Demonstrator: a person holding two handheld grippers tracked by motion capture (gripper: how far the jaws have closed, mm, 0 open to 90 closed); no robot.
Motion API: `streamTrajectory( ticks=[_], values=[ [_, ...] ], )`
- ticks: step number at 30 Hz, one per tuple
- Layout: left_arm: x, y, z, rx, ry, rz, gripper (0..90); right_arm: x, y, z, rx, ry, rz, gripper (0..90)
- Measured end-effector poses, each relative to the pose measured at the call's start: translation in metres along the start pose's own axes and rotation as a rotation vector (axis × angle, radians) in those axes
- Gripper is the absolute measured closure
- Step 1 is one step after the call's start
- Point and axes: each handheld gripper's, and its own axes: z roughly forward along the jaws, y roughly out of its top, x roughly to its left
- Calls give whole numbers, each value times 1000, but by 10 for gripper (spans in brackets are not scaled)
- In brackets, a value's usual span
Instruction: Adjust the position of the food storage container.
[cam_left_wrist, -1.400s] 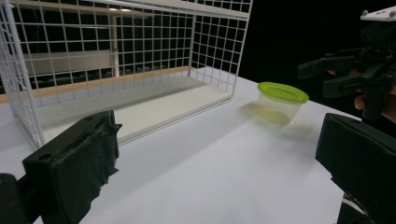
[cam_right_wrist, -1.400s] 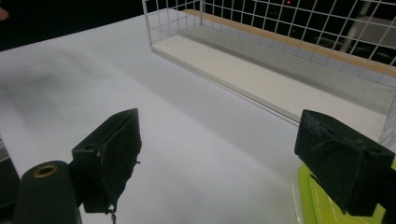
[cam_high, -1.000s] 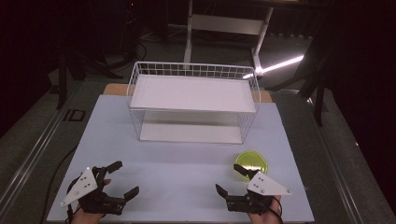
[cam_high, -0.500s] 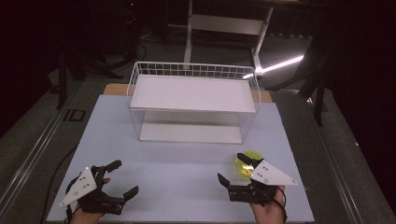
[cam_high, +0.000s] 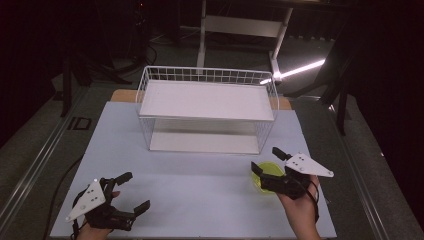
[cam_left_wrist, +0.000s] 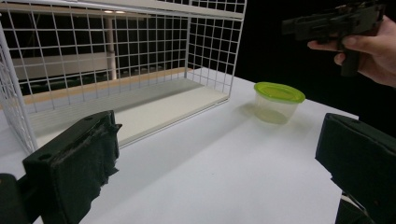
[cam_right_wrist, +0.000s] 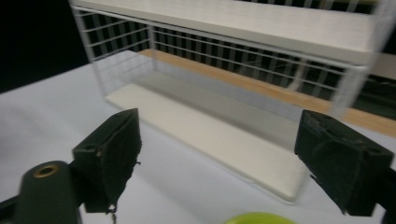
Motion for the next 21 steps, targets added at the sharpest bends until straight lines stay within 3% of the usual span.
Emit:
streamTrajectory(
  ticks=[3, 5, 8, 13, 15, 17, 21],
  values=[
    [1, 0, 0, -2, 0, -5, 3, -14, -3, 0, 17, -35, 13, 172],
    [1, 0, 0, -3, 0, -6, 3, -23, -6, -2, 29, -51, 29, 221],
    [2, -1, 0, -3, 1, -9, 3, -32, -11, -5, 43, -109, 38, 233],
    [2, -1, 0, -5, 2, -12, 3, -45, -24, -12, 78, -187, 51, 453],
    [2, -1, 0, -6, 1, -14, 3, -48, -27, -13, 88, -189, 61, 466],
    [2, -1, 1, -3, 1, -12, 3, -56, -36, -15, 115, -205, 81, 525],
    [2, -1, 1, 0, 0, -10, 3, -64, -48, -18, 138, -244, 77, 647]
  ],
)
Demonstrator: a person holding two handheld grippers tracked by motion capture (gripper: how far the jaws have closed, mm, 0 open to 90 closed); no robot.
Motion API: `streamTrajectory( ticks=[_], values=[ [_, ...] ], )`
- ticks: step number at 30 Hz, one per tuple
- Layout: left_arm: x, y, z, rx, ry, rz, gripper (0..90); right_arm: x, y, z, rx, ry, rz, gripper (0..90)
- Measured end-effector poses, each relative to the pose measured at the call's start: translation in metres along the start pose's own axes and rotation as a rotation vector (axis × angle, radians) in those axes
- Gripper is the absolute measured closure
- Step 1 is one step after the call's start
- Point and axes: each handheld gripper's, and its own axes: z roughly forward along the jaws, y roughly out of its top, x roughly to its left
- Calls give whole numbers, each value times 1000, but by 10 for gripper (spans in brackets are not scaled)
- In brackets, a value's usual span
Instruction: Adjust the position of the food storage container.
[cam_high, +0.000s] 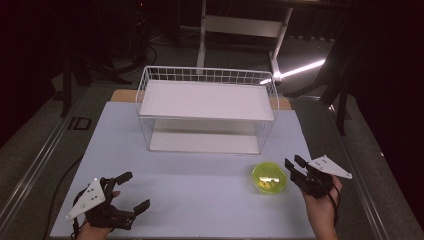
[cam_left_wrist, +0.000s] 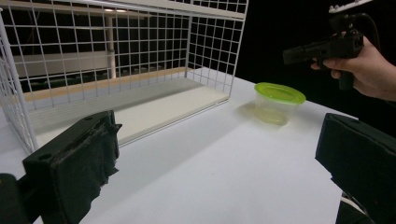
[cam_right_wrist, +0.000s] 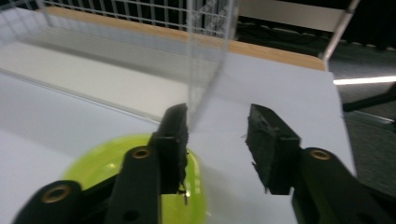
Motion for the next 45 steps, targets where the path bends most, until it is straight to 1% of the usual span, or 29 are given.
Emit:
streamTrajectory(
  ticks=[1, 3, 5, 6, 7, 8, 9, 10, 13, 18, 19, 20, 22, 25, 30, 32, 35, 37, 42, 44, 45],
  values=[
    [0, 0, 0, 0, 0, -2, 3, -2, -3, 0, 13, 3, 2, 668],
    [1, 0, 1, 1, -1, -4, 3, -5, -10, 0, 34, -5, -4, 743],
    [1, 0, 1, 2, -1, -1, 3, -7, -17, 1, 60, -5, -6, 774],
    [0, 0, 1, 2, 0, 0, 3, -9, -20, 1, 72, -5, 8, 834],
    [0, 0, 1, 1, -2, 1, 3, -12, -24, 1, 86, 3, 37, 856],
    [-1, 0, 1, -1, -2, 0, 3, -14, -29, 2, 97, 0, 58, 898],
    [-1, 0, 0, -2, -2, 3, 3, -15, -33, 2, 111, 0, 72, 898],
    [-1, 0, 0, -2, -1, 6, 3, -16, -38, 3, 132, 7, 74, 899],
    [0, 0, 0, -5, -1, 0, 3, -14, -50, 5, 176, 11, 69, 900],
    [-1, 0, 1, -2, -1, -1, 3, -10, -61, 11, 219, 27, 59, 900],
    [-1, 0, 1, -2, -1, -1, 3, -10, -61, 11, 219, 27, 59, 900],
    [-1, 0, 1, 0, -2, 5, 3, -9, -62, 13, 227, 33, 57, 900],
    [-1, 0, 2, 0, -3, 4, 3, -2, -66, 17, 248, 54, 47, 900],
    [-1, 0, 2, 0, -4, 0, 3, 4, -68, 21, 255, 86, 57, 900],
    [-1, 0, 1, 1, -4, -1, 3, 11, -67, 25, 263, 121, 68, 900],
    [-1, 0, 1, 2, -4, -2, 3, 15, -66, 26, 263, 131, 60, 900],
    [-1, 0, 2, 3, -5, 2, 3, 23, -63, 29, 269, 159, 46, 900],
    [-1, 0, 2, 3, -6, 0, 3, 27, -61, 33, 272, 180, 44, 900],
    [-1, 0, 2, 6, -6, -3, 3, 40, -58, 41, 285, 219, 19, 900],
    [-1, -1, 2, 6, -7, -5, 3, 44, -58, 43, 294, 242, 24, 900],
    [-1, -1, 2, 7, -7, -5, 3, 44, -58, 44, 293, 246, 26, 900]
  ],
)
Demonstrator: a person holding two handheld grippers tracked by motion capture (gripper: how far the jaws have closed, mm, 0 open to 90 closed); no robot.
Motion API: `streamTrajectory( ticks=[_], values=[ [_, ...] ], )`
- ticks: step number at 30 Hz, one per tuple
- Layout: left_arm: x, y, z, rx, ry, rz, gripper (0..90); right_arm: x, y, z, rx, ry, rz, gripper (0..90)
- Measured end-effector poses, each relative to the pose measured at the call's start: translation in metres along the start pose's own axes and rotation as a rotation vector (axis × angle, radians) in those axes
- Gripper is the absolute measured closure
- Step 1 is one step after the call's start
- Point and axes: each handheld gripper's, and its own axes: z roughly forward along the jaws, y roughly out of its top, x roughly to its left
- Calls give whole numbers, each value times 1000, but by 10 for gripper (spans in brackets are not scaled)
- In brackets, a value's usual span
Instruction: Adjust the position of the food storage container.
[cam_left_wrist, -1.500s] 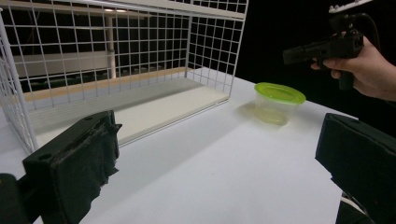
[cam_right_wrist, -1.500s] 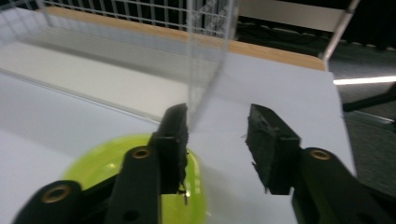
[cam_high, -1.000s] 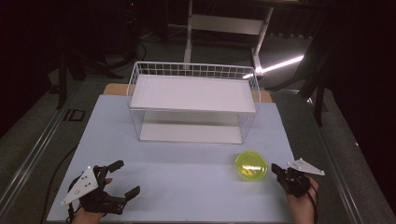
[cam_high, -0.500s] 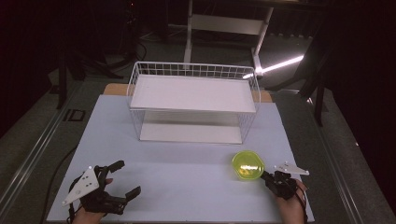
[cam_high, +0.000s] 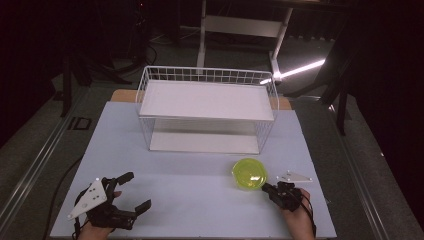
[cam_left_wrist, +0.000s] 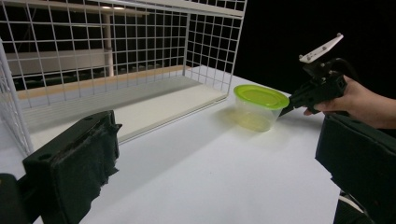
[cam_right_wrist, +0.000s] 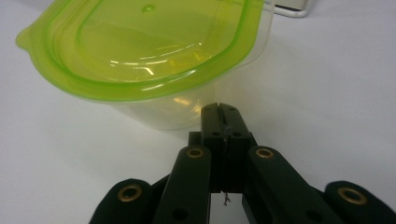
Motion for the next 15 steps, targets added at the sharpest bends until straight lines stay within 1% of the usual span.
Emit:
streamTrajectory(
  ticks=[2, 5, 7, 9, 10, 15],
  values=[
    [0, 0, 0, 1, 0, 2, 3, -3, 0, 1, 8, -17, 6, 900],
    [0, 0, 0, 0, 1, 8, 3, -11, 4, 2, -5, -39, 16, 900],
    [0, 0, 0, 0, 1, 3, 3, -15, 8, 3, -13, -54, 14, 900],
    [0, 0, 0, 2, 1, 7, 3, -18, 12, 6, -23, -51, 32, 900],
    [0, 0, 0, 3, 0, 7, 3, -19, 14, 8, -25, -50, 33, 900],
    [0, 0, 0, 4, -1, 8, 3, -15, 19, 16, -17, -29, 37, 900]
  ],
)
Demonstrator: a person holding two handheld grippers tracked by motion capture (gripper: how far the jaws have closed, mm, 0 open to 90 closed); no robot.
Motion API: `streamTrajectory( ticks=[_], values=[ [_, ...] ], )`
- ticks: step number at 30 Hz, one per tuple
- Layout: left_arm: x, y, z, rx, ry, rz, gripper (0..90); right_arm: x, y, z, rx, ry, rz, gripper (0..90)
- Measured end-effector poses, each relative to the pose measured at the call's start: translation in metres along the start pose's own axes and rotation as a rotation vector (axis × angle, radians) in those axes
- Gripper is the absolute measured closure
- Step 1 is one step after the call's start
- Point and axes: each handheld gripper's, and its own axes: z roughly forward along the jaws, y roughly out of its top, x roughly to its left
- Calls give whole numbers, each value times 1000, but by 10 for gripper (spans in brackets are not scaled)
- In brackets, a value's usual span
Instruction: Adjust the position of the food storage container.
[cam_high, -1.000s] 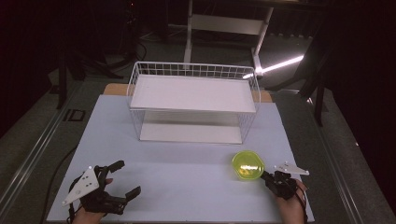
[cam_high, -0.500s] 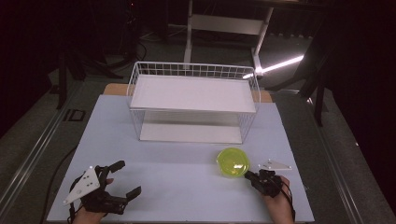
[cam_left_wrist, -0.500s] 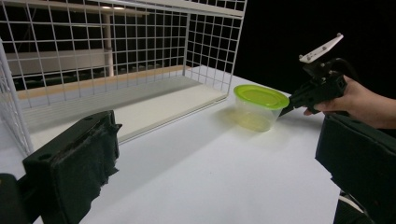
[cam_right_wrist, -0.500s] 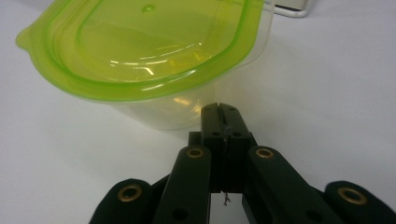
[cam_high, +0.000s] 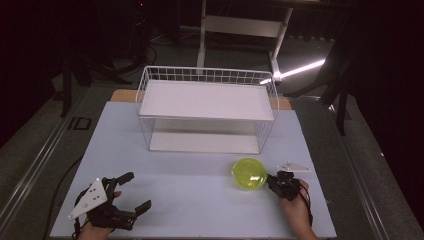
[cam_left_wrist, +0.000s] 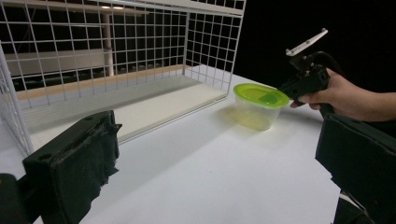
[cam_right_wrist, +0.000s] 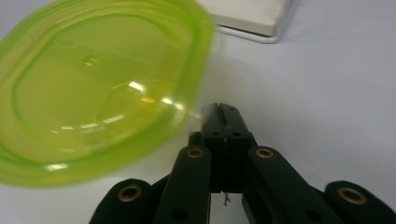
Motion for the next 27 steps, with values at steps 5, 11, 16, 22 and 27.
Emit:
streamTrajectory(
  ticks=[5, 11, 16, 22, 27],
  values=[
    [0, 0, 0, 2, -3, 0, 3, 13, 3, 6, 7, 46, -6, 900],
    [-1, 0, 1, 4, -8, 3, 3, 31, 5, 15, 22, 87, -26, 900],
    [-1, 0, 1, 4, -7, 3, 3, 47, 10, 23, 23, 123, -39, 900],
    [-1, 0, 1, 7, -8, 1, 3, 66, 16, 34, 22, 164, -39, 900],
    [0, 0, 1, 8, -7, 0, 3, 80, 20, 40, 24, 192, -48, 900]
  ],
)
